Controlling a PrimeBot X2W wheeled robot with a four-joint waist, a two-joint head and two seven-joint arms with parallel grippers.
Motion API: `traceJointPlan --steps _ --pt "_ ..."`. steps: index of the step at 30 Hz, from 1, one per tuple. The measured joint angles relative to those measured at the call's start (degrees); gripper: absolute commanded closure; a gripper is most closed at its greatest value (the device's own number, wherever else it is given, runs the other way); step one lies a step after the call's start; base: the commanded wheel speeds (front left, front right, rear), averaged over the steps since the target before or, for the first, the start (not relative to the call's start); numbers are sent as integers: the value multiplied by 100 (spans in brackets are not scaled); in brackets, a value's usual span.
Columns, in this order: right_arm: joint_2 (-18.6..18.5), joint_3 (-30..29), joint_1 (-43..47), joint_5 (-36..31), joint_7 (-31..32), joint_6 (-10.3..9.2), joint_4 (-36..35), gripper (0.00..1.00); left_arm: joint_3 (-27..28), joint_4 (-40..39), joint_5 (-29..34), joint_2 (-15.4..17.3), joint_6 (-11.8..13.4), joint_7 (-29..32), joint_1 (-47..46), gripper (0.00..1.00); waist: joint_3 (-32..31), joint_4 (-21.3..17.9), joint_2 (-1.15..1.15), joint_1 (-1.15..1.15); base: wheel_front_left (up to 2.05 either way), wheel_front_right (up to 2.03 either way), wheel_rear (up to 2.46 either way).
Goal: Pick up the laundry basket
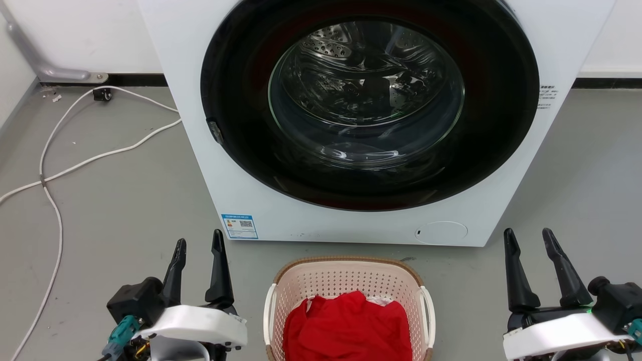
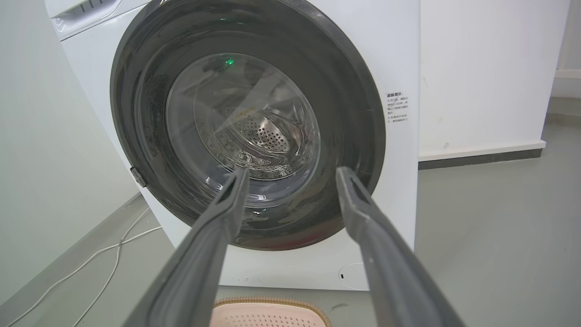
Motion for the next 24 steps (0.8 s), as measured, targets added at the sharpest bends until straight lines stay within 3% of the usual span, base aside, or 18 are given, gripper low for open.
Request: traceJointPlan --steps 24 --pt "-1 40 138 -1122 -293 1 -186 0 -163 -97 1066 4 183 -281 79 0 -2 -25 0 -1 0 0 0"
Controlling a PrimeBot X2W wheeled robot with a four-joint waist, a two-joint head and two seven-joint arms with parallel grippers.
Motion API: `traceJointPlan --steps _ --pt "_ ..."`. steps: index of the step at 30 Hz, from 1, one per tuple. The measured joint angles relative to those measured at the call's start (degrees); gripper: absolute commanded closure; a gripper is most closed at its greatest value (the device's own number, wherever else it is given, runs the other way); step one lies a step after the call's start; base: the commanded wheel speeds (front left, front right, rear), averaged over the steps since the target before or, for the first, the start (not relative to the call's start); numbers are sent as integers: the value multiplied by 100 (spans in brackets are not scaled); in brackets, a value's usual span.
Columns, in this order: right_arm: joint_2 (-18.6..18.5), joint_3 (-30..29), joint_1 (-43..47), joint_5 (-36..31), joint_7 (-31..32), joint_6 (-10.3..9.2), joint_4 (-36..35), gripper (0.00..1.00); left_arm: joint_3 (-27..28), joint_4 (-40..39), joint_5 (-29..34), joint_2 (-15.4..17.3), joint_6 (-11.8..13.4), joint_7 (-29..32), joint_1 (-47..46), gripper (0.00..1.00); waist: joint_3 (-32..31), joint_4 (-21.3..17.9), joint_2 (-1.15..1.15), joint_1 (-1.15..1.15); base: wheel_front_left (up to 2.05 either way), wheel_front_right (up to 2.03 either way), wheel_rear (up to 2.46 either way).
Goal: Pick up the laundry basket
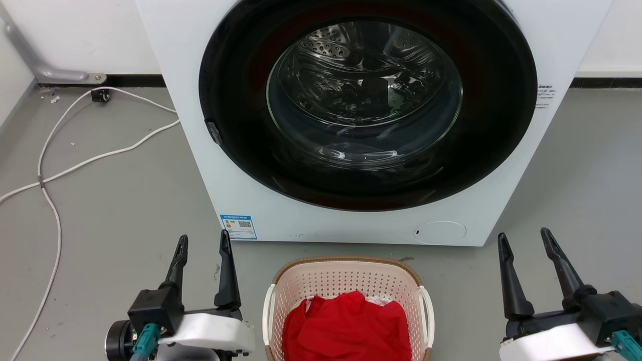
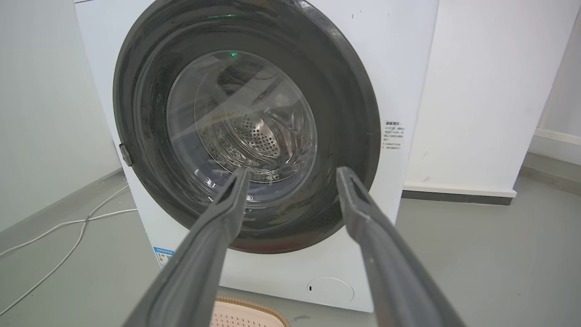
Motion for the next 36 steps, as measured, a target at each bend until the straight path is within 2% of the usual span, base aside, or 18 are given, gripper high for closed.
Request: traceJointPlan --steps 18,36 --pt "-1 51 102 -643 -181 0 -112 0 -103 -23 743 2 101 -182 98 0 -34 6 0 0 0 0 0" --pt "-1 -47 122 -498 -194 0 -26 0 -54 235 837 4 203 -199 126 0 -34 9 0 0 0 0 0"
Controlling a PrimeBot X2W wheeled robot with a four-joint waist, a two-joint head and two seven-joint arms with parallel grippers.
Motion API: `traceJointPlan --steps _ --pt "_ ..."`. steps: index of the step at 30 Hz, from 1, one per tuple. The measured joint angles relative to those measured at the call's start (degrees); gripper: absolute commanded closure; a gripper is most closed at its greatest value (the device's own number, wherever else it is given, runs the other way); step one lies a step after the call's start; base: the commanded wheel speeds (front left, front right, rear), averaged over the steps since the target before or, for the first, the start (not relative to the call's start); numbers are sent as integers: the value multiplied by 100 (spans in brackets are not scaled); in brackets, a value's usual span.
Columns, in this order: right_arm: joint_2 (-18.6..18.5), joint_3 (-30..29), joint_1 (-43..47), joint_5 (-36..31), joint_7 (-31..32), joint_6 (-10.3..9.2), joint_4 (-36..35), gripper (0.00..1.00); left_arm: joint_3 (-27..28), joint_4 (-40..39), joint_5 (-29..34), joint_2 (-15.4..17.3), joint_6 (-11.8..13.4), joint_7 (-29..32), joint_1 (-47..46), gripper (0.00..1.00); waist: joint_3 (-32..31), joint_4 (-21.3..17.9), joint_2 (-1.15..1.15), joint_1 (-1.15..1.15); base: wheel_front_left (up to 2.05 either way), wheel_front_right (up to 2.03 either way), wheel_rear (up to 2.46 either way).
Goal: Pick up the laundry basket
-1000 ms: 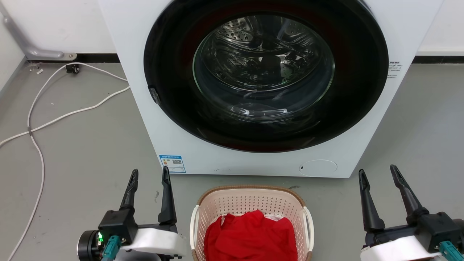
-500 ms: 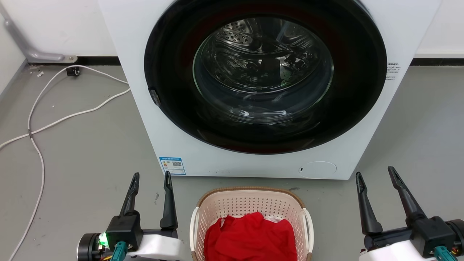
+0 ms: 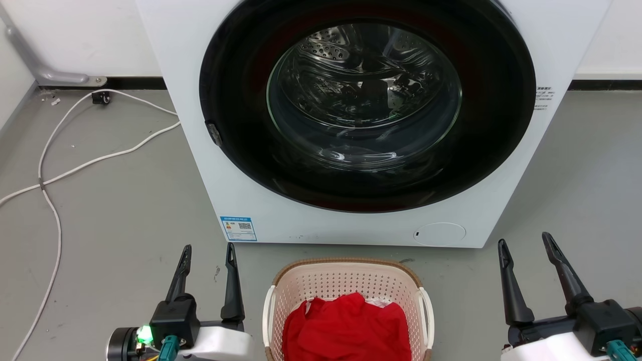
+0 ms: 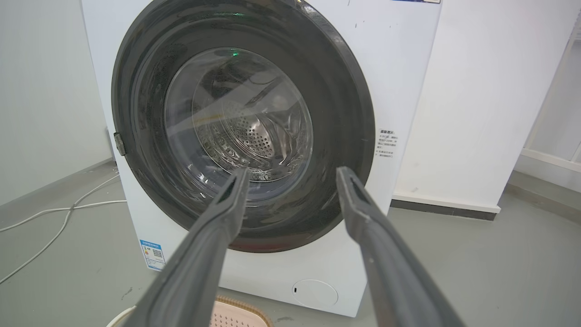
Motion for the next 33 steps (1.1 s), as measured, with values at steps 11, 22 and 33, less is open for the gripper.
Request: traceJointPlan --steps 11,22,33 --pt "0 -13 7 68 0 0 55 0 23 15 3 0 5 0 26 0 5 -2 0 0 0 0 0" --pt "0 -12 7 68 0 0 67 0 23 18 4 0 9 0 26 0 12 -2 0 0 0 0 0" --pt "0 -10 -88 66 1 0 80 0 80 145 11 1 -77 0 -114 0 172 -6 0 0 0 0 0"
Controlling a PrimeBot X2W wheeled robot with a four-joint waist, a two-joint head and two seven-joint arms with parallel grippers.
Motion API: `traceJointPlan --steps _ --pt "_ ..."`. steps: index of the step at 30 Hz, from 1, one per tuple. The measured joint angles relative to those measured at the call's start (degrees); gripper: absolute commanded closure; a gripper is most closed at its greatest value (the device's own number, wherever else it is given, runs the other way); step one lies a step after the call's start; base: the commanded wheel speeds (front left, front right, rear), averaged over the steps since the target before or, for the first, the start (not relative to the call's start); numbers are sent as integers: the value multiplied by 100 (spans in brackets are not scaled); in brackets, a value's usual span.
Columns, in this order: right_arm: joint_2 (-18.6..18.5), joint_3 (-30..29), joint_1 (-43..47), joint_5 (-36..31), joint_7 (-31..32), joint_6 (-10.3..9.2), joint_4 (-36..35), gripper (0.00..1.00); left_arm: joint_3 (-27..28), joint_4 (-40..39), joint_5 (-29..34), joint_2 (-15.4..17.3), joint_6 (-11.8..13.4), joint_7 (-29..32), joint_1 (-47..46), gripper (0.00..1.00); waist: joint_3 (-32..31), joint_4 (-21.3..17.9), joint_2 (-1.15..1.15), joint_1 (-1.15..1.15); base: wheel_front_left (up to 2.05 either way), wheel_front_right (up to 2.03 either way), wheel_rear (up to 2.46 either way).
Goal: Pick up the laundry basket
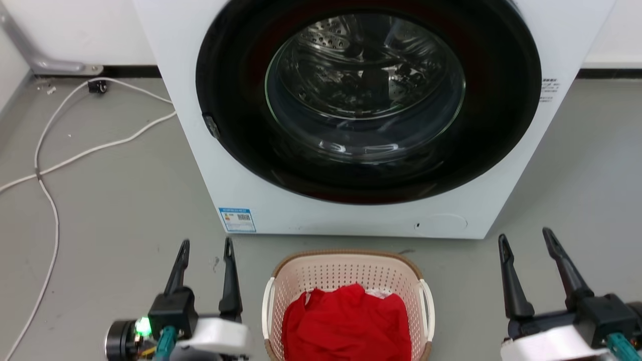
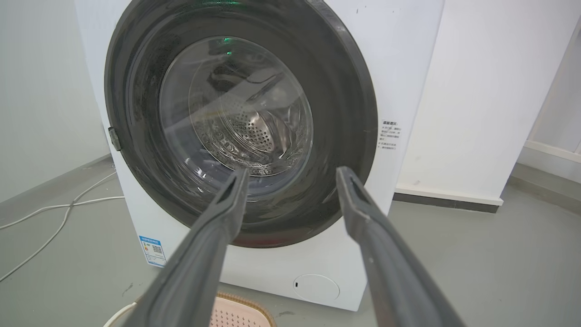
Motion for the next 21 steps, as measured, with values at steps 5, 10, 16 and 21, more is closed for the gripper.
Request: traceJointPlan --steps 5,10,16,21 --pt "-1 -7 -461 -145 -1 1 135 0 62 224 58 -2 -199 0 -483 0 292 19 0 0 0 0 0" --pt "-2 4 -1005 -319 -2 0 514 0 152 638 164 24 -413 -1 -1117 0 733 39 0 1 0 0 0" --pt "-1 56 -1757 -612 -1 1 1256 0 202 1343 246 82 -636 0 -1949 0 1435 51 0 1 0 0 0" --pt "-3 68 -2301 -784 -1 1 1926 0 129 2079 305 88 -770 -1 -2533 0 2030 48 0 1 0 0 0"
